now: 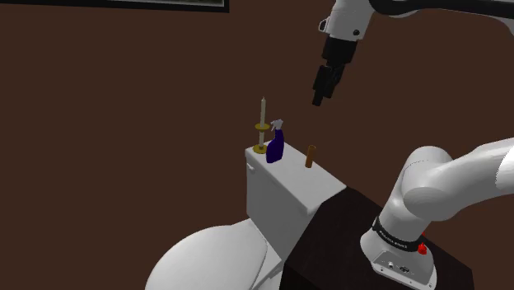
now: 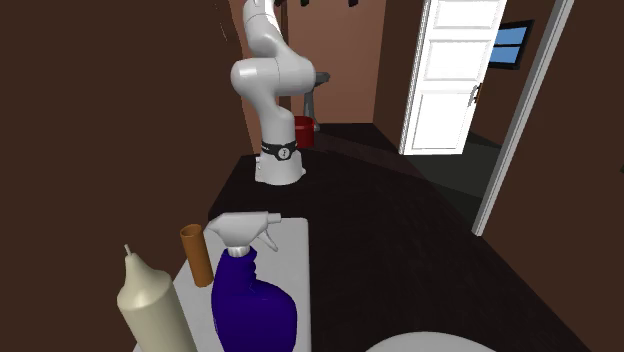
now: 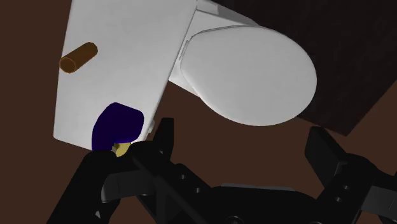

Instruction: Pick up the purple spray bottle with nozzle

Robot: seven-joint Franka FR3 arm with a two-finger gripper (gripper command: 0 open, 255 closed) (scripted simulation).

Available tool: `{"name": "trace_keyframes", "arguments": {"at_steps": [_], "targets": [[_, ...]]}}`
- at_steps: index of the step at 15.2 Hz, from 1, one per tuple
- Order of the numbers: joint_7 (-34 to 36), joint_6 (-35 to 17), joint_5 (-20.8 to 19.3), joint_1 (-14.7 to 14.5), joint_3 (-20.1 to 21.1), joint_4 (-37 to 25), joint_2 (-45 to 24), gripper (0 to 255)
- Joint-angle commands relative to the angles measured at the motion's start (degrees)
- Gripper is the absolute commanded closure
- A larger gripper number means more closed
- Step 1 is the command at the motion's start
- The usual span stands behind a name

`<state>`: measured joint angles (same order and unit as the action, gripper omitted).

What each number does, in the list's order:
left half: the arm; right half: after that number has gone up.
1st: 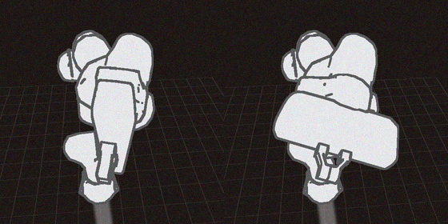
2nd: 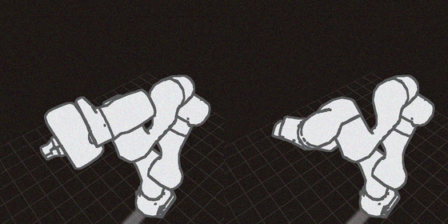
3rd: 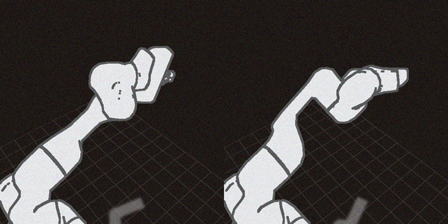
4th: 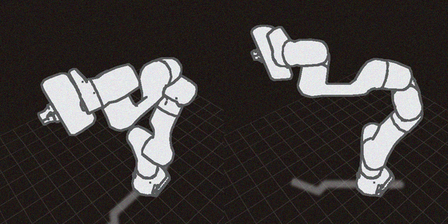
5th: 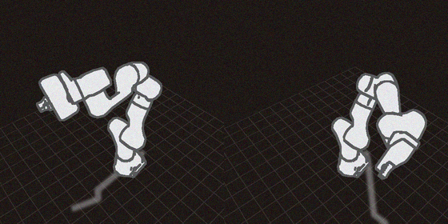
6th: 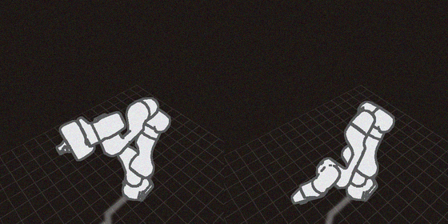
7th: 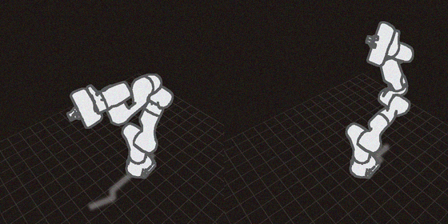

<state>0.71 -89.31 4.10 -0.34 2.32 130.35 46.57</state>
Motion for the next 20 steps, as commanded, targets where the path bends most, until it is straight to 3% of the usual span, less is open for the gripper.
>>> {"name": "trace_keyframes", "arguments": {"at_steps": [1, 12, 20], "targets": [[0.0, 0.0, 0.0, 0.0, 0.0, 0.0, 0.0, 0], [-27.77, -7.55, -4.89, -2.26, -16.3, -2.36, -14.99, 0], [-48.53, -11.04, -2.54, -4.62, -25.97, -11.89, -32.99, 0]]}}
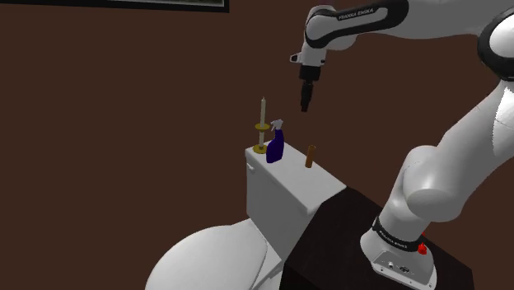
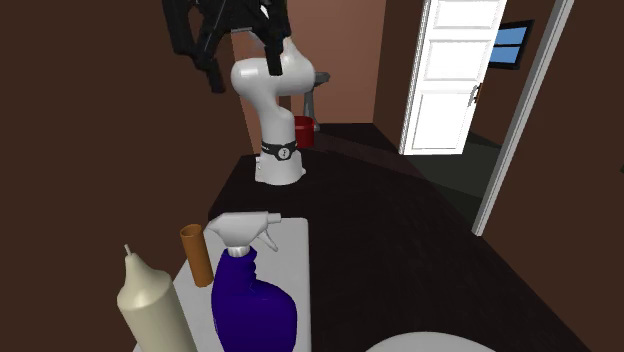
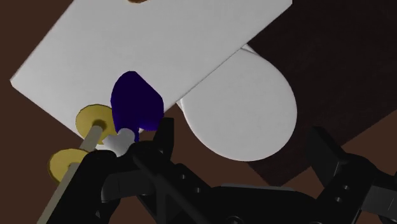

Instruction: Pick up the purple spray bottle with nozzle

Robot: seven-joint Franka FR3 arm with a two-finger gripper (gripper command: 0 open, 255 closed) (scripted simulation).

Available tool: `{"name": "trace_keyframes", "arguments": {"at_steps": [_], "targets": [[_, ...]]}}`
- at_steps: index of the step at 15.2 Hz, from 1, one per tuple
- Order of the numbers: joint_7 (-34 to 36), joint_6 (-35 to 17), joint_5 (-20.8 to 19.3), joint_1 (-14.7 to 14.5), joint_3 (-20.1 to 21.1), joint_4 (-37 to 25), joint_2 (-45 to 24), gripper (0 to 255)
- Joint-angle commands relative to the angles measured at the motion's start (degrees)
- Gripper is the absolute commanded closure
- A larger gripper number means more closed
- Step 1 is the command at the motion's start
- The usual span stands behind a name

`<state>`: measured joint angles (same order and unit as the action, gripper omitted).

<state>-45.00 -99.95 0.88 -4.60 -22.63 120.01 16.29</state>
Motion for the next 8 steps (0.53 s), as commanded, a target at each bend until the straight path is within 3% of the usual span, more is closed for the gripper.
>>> {"name": "trace_keyframes", "arguments": {"at_steps": [1, 8], "targets": [[-5.48, -0.57, 1.45, -0.53, -1.96, -3.18, -5.31, 0], [-23.37, 0.58, 8.64, 1.03, -5.24, -17.32, -24.85, 0]]}}
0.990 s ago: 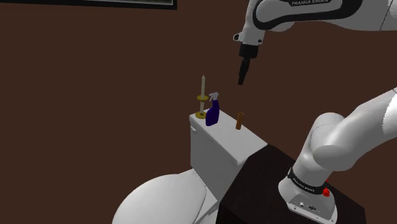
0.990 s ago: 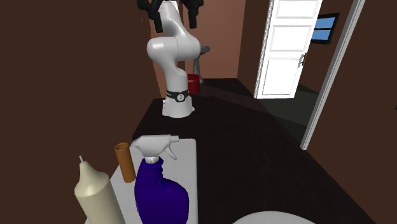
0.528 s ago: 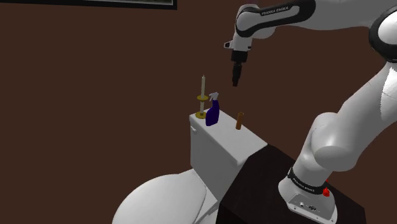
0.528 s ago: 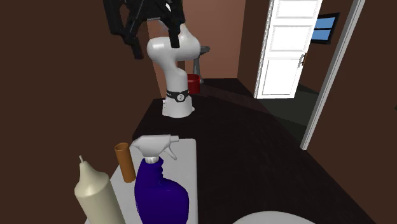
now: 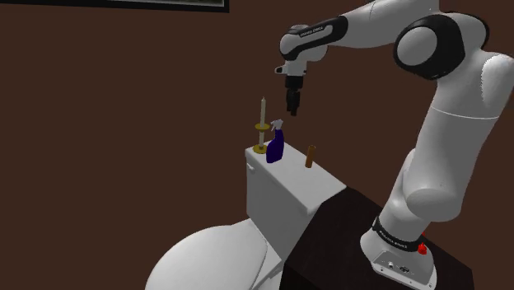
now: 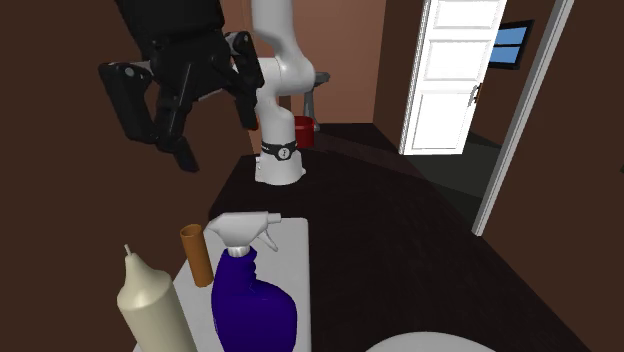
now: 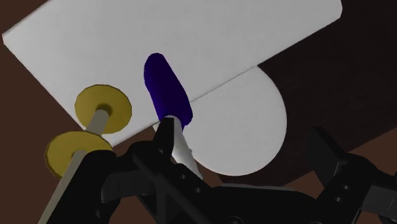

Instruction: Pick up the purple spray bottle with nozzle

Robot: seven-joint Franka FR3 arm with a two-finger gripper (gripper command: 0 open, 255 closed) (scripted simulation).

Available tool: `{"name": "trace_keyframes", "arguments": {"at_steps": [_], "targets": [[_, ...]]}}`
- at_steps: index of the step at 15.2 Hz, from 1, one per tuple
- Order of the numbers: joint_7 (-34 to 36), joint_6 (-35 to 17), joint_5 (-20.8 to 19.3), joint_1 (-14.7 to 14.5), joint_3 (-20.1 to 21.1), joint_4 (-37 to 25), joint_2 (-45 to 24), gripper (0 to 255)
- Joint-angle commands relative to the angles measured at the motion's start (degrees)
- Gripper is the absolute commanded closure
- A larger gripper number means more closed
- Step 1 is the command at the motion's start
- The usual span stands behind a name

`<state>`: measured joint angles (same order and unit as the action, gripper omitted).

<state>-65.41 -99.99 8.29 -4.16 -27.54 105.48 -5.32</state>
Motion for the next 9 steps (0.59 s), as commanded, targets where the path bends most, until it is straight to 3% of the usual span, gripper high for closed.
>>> {"name": "trace_keyframes", "arguments": {"at_steps": [1, 4, 9], "targets": [[-5.21, 1.13, 2.27, 1.23, -0.27, -5.22, -6.1, 0], [-10.4, 2.76, 4.63, 3.31, 0.49, -11.99, -13.42, 0], [-10.98, -0.66, 5.16, 3.36, 0.8, -9.39, -14.37, 0]]}}
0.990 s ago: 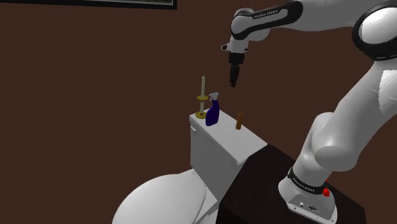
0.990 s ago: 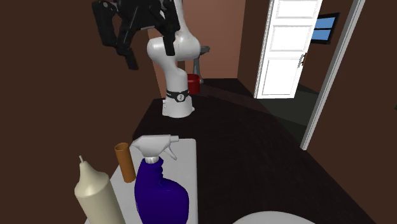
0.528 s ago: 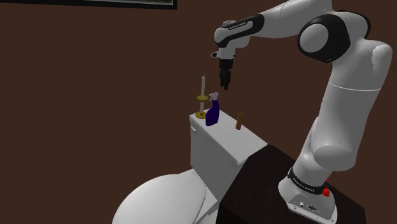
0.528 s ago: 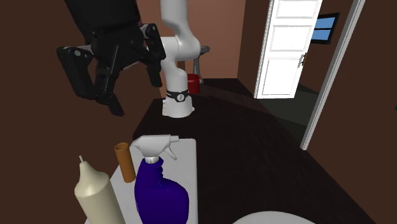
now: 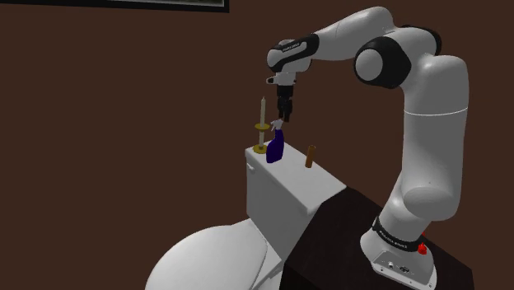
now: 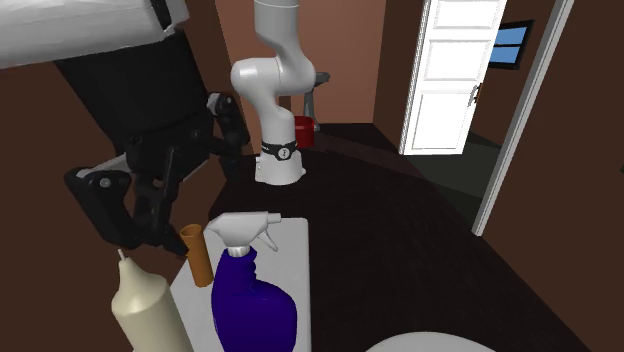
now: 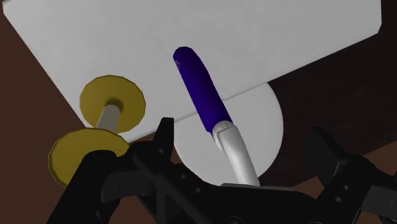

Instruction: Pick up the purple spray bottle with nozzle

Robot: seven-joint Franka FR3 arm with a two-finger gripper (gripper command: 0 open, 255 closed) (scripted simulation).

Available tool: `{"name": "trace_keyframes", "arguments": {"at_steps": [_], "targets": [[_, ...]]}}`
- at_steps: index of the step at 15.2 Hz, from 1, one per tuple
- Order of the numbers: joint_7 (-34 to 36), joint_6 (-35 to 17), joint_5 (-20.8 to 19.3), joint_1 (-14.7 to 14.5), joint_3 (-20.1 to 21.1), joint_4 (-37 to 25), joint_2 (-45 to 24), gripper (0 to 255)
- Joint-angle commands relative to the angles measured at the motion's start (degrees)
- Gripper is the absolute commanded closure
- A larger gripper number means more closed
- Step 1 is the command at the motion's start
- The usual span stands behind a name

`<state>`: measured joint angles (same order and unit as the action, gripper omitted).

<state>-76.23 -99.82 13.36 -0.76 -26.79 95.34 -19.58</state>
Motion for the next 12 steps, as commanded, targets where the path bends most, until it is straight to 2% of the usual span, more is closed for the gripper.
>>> {"name": "trace_keyframes", "arguments": {"at_steps": [1, 4, 5, 12], "targets": [[-0.29, -1.5, 0.21, -0.03, 0.1, 1.22, -0.34, 0], [-0.5, -2.54, 0.43, -0.02, 0.18, 1.94, -0.72, 0], [-0.36, -2.6, 0.37, -0.14, 0.2, 2.13, -0.55, 255], [-0.39, -2.68, 0.35, -0.15, 0.19, 2.28, -0.48, 255]]}}
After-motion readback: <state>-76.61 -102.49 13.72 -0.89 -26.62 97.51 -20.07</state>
